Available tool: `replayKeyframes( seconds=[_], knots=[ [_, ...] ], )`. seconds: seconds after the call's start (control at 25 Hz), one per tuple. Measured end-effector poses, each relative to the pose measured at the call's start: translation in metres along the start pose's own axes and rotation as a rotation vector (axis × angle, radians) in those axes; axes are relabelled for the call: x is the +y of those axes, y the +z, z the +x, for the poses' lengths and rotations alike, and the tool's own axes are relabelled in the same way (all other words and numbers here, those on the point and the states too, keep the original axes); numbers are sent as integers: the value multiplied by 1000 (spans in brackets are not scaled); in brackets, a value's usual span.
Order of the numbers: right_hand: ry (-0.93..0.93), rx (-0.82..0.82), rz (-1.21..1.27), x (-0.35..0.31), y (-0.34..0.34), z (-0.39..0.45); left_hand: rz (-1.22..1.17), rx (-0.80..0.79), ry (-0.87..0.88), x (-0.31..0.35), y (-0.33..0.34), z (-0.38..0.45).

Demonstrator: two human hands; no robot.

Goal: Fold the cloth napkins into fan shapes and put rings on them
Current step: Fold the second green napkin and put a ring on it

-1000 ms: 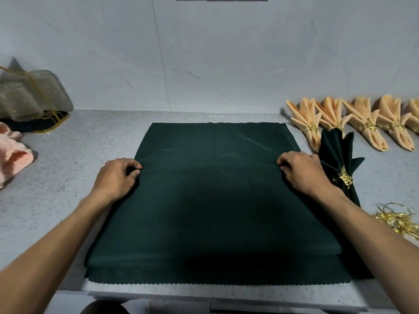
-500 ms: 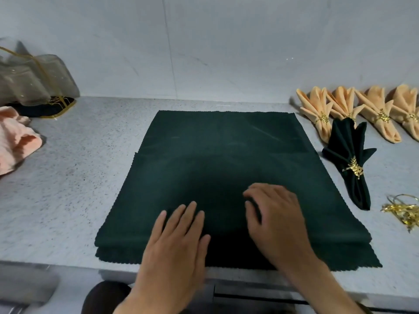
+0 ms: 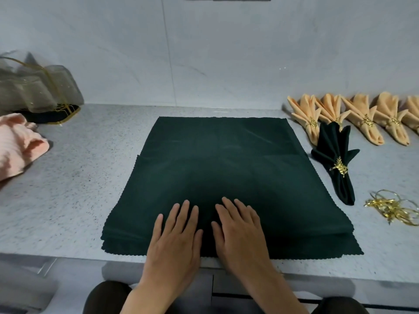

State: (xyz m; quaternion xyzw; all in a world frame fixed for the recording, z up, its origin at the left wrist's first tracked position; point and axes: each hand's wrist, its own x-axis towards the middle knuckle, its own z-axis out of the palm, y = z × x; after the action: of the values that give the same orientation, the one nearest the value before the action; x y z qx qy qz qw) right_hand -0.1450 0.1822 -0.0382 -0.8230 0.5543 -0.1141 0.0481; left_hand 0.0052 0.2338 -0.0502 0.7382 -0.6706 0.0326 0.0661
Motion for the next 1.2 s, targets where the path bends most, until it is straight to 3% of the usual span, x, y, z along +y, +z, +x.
replayKeyframes(
  seconds=[0.24,0.48,0.68,0.8,0.96,1.12,1.2],
  knots=[
    [52,-72,-28,9,2,-4,11,-41,-50,-8,5,5],
    [405,-99,-121,123,-26,-44,-87,-75,-324,-65,-10,-15],
    [494,-117,-150,124,-45,-49,-75,-30,-332,-64,-5,-18],
    [196,125,-133,64,-50,-29,-39,-41,-316,-71,2,-20],
    [-264,90,58,-19,-7,14,49,-89,-284,-75,-2,-22],
    [-299,-8,-73,-31,25,26,249,-87,-212,-77,-42,12],
    [-285,-12,-86,-29,30,24,160,-114,-138,-85,-60,60]
  ],
)
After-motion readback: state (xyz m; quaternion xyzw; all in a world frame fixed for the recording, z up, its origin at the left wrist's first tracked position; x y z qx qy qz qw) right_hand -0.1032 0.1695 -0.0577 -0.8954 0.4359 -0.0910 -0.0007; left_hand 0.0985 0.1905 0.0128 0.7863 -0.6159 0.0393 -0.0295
